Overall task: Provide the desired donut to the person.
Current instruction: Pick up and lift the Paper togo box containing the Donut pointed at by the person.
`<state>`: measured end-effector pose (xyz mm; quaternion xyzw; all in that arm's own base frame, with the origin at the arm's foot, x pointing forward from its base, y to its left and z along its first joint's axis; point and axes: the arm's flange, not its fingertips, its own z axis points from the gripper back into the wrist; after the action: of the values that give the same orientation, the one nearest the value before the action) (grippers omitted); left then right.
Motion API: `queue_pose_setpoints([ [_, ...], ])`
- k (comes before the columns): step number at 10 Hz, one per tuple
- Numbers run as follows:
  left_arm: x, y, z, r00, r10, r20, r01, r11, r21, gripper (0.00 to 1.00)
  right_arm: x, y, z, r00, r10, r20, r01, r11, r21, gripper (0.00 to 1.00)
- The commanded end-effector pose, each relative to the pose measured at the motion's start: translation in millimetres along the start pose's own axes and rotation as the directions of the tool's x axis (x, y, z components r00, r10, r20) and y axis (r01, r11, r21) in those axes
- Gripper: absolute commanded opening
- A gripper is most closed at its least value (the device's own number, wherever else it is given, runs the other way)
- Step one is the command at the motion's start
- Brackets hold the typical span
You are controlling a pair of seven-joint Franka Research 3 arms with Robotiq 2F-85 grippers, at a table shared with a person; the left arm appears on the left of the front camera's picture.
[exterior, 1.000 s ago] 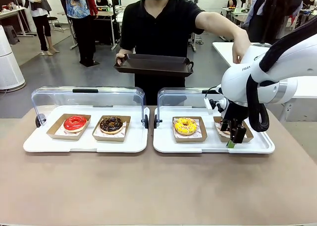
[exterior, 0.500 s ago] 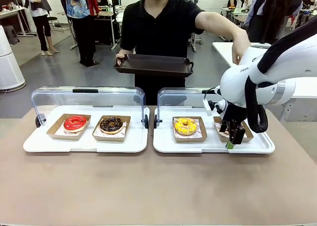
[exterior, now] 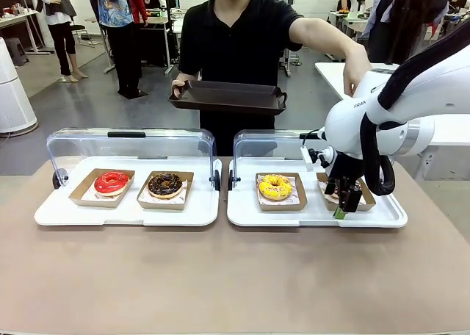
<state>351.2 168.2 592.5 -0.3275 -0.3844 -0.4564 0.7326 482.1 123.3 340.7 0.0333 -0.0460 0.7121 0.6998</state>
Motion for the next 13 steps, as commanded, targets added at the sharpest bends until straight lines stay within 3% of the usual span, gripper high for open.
queue_pose_setpoints([
  [1, 0, -1, 1, 1.0, -0.008, 0.007, 0.008, 1.0, -0.002, 1.0, -3, -13, -8, 1.0, 0.009, 0.003, -0.009, 1.0, -0.008, 1.0],
  [6, 0, -1, 1, 1.0, -0.008, 0.007, 0.008, 1.0, -0.002, 1.0, -8, -27, -19, 1.0, -0.005, 0.0, 0.005, 1.0, 0.004, 1.0],
  [9, 0, -1, 1, 1.0, -0.008, 0.007, 0.008, 1.0, -0.002, 1.0, -10, -29, -21, 1.0, 0.002, 0.003, -0.002, 1.0, -0.007, 0.07],
  [10, 0, -1, 1, 1.0, -0.008, 0.007, 0.008, 1.0, -0.002, 1.0, -10, -29, -21, 1.0, -0.001, 0.006, 0.001, 1.0, -0.013, 0.0],
  [13, 0, -1, 1, 1.0, -0.008, 0.007, 0.008, 1.0, -0.002, 1.0, -10, -29, -22, 1.0, 0.003, 0.016, -0.003, 1.0, -0.019, 0.03],
])
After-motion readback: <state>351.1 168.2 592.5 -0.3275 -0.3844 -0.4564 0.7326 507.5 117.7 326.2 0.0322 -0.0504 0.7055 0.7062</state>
